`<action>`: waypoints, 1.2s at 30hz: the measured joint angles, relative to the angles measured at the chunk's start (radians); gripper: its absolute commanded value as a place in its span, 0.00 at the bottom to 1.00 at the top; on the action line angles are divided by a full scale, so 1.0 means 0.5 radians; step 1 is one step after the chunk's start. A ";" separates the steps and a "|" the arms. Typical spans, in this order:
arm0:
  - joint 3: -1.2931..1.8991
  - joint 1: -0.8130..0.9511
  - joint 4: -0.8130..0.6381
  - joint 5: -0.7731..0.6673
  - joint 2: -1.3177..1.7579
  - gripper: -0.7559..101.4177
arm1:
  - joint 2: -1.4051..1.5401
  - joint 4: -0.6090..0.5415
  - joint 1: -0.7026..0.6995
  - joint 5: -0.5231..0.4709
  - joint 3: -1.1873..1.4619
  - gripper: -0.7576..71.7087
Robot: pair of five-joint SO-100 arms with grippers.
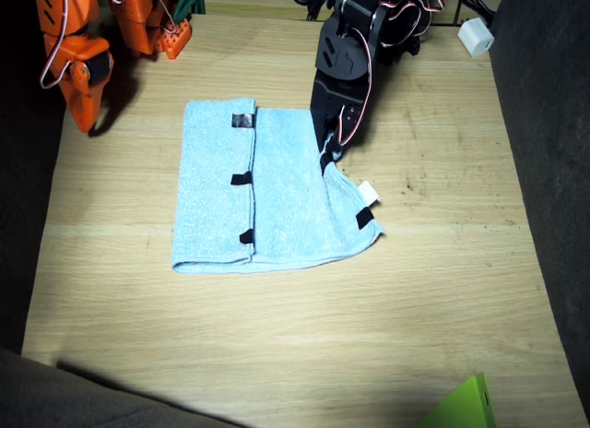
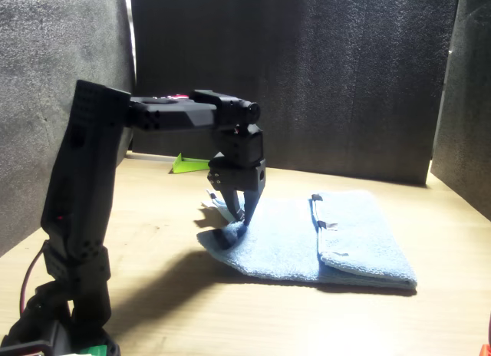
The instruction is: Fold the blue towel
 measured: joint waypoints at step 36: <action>-0.948 -0.463 0.923 -0.031 -0.383 0.00 | -0.034 0.000 -0.006 0.000 0.003 0.01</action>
